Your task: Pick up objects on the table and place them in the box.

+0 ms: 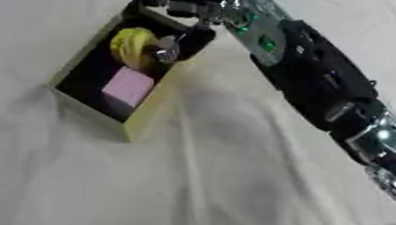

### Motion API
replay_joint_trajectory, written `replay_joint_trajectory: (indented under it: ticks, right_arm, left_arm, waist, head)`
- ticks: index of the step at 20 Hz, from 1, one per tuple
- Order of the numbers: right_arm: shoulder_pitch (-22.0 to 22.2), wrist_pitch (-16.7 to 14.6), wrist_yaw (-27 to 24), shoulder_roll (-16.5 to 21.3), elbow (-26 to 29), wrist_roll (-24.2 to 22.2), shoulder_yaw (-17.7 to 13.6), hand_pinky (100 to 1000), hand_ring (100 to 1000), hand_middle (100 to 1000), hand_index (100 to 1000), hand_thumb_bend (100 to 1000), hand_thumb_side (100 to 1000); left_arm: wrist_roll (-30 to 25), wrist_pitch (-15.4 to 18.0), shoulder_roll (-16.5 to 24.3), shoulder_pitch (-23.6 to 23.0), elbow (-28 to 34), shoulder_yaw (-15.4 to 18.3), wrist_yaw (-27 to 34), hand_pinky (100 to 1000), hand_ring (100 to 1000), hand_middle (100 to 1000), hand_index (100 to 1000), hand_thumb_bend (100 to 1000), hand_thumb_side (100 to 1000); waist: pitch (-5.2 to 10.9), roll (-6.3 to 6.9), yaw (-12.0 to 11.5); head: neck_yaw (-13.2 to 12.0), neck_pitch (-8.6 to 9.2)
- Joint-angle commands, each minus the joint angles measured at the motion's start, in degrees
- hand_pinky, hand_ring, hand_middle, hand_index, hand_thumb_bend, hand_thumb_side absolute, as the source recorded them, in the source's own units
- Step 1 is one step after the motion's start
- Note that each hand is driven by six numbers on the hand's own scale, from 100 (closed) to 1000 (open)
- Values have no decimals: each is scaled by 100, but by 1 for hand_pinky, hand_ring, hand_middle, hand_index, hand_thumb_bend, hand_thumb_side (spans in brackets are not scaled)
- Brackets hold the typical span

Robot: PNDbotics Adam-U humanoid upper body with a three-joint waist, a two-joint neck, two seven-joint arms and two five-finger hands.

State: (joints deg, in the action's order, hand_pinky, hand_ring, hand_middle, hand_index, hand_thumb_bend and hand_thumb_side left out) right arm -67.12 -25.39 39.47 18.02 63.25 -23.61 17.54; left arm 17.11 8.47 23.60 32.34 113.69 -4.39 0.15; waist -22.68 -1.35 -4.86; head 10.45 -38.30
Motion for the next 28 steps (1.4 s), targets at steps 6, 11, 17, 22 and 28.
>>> replay_joint_trajectory:
  ticks: [6,11,17,22,28]
  right_arm:
    - [-128,253,-439,309,562,-14,-116,892,979,787,901,100,393]
    - [93,576,-1084,772,1347,66,-224,889,970,770,895,100,260]
    - [966,1273,-2775,1784,3262,859,-620,890,956,736,891,100,257]
    - [2018,1587,-3994,2388,4761,1790,-1072,902,974,756,883,100,304]
    - [2766,1234,-4838,2207,5129,2632,-1753,905,962,760,874,100,433]
  left_arm:
    - [-5,-22,80,11,91,30,-15,734,770,726,878,185,523]
    - [32,-21,98,-37,91,63,-36,734,770,726,878,187,519]
    - [116,-11,134,-72,91,124,-82,733,770,726,878,193,509]
    - [257,28,142,-110,91,203,-122,732,769,724,876,200,501]
    - [430,81,100,-133,91,260,-141,731,769,723,875,204,493]
  waist:
    - [201,32,46]
    - [245,31,109]
    - [264,67,215]
    - [251,107,323]
    - [216,231,426]
  head:
    - [-36,-15]
    - [-103,-62]
    - [-242,-93]
    - [-336,-62]
    - [-473,-34]
